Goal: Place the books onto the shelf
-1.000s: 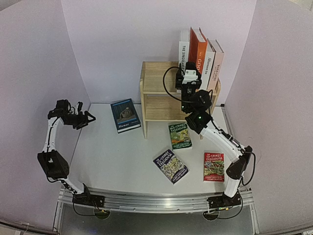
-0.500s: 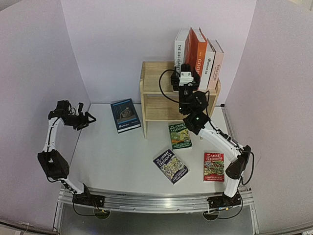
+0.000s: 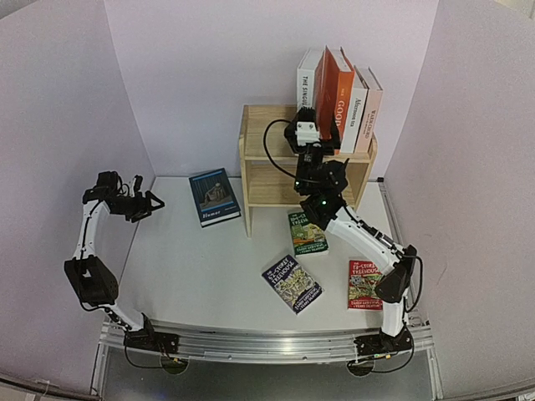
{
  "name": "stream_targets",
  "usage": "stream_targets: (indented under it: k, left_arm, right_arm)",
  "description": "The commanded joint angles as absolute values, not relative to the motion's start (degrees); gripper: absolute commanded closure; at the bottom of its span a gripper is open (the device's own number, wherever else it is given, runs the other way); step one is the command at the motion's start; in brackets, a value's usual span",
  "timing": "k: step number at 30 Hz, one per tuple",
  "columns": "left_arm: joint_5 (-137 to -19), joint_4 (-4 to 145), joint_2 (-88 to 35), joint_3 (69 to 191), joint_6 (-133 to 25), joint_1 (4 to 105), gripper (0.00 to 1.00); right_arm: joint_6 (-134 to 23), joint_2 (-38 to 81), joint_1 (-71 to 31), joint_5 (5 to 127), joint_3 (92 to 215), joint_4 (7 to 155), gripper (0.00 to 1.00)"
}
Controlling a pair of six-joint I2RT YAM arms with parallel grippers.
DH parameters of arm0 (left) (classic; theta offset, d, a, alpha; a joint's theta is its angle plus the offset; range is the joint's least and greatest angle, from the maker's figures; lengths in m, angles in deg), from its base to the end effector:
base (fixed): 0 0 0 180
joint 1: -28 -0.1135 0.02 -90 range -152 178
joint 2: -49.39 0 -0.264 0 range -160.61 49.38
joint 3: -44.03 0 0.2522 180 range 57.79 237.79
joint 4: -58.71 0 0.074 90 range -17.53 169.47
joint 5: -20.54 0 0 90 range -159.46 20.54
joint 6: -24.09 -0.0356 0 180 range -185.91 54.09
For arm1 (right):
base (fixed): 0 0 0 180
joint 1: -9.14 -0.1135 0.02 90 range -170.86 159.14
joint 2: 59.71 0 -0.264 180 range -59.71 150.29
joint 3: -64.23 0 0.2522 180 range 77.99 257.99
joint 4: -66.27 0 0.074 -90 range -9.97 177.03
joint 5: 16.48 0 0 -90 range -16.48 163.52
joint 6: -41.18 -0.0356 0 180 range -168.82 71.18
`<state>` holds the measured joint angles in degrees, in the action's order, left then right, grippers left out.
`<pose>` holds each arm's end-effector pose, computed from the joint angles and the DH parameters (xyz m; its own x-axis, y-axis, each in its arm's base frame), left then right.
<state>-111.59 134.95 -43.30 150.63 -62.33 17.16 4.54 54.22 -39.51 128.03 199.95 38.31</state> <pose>0.3225 0.0374 0.3489 -0.8785 -0.2154 -0.4264 0.1118 0.7750 -0.6219 0.3008 0.2980 0.5207 0.3717 -0.2827 -0.8842 0.3519 0.9243 -0.1476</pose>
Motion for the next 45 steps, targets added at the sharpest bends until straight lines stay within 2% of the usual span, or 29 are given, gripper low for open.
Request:
stream_targets:
  k: [1,12,21,45]
  left_arm:
    - [-113.13,133.93,-43.09,150.33,-63.25,17.49,0.16]
    - [-113.44,133.99,-43.43,150.33,-63.55,17.7,0.16]
    - [-113.53,133.83,-43.24,150.01,-63.65,17.91,0.16]
    - [-113.96,133.5,-42.46,148.85,-63.71,18.46,0.16]
  right_arm:
    - [10.6,56.77,-39.42,128.82,204.09,34.6,0.12]
    - [11.19,53.66,-41.33,126.07,199.71,33.36,0.09]
    - [19.96,60.08,-42.9,124.48,208.21,32.1,0.08]
    - [18.5,63.03,-38.27,123.87,210.29,37.52,0.05]
